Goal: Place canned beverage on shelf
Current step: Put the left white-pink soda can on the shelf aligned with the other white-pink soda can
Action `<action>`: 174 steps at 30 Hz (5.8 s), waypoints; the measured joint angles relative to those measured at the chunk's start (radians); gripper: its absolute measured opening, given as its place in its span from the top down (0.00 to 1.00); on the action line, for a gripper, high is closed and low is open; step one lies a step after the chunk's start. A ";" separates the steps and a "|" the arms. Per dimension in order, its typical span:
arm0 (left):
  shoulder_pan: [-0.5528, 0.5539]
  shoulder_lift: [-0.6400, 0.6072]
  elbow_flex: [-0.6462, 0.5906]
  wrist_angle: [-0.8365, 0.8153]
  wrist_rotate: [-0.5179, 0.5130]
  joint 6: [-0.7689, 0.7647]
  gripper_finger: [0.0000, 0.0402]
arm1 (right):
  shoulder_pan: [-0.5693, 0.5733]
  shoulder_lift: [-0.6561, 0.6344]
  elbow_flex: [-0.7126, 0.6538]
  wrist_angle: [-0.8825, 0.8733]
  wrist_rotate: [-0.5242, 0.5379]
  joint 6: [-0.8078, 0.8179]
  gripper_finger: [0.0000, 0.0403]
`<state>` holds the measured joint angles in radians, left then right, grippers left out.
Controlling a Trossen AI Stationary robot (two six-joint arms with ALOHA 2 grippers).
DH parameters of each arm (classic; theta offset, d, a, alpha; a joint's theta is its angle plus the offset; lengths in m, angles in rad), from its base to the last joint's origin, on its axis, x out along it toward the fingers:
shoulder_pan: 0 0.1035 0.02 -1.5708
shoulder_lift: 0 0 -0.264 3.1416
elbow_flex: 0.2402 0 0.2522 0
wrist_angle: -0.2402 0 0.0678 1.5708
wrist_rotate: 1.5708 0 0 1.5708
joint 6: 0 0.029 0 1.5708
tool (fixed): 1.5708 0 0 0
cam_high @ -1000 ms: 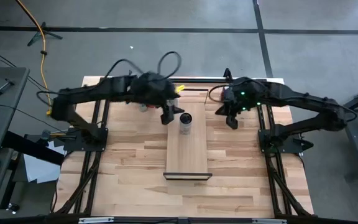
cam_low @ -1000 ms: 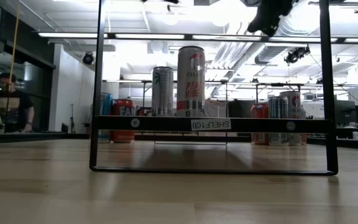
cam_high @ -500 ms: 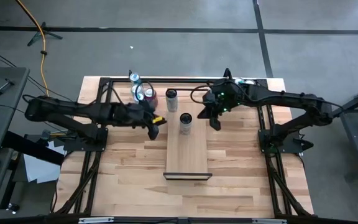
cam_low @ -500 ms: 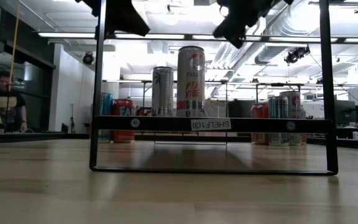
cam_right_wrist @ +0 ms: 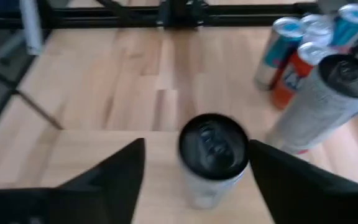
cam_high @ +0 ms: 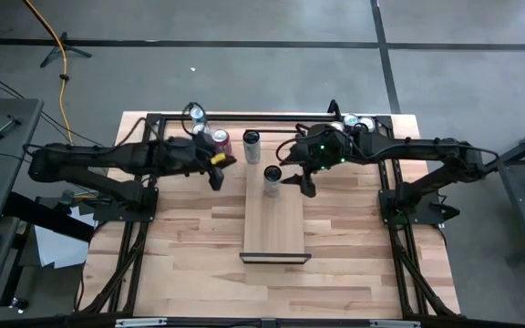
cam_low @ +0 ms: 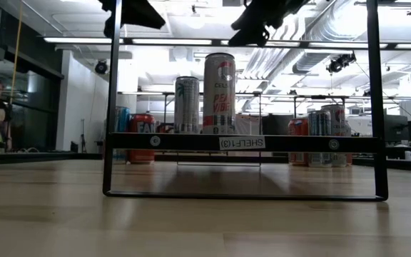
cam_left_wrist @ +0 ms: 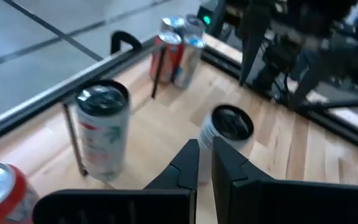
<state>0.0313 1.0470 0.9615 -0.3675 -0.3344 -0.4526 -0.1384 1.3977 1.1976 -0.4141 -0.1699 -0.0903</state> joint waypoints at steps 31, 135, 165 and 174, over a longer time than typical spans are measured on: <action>0.023 -0.039 0.000 -0.002 -0.025 -0.052 1.00 | 0.001 0.190 0.001 0.090 0.011 -0.173 0.20; 0.159 -0.047 0.000 0.000 0.011 -0.044 1.00 | -0.080 -0.130 0.002 -0.129 0.276 0.137 0.04; 0.159 -0.047 0.000 0.001 0.007 -0.070 1.00 | -0.290 -0.381 -0.393 0.272 -0.064 0.254 0.04; 0.159 -0.047 0.000 0.000 0.008 -0.070 1.00 | -0.332 -0.167 -0.263 0.157 -0.242 -0.094 0.04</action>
<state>0.1902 1.0000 0.9619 -0.3672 -0.3267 -0.5228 -0.4707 1.2305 0.9350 -0.2572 -0.4122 -0.1845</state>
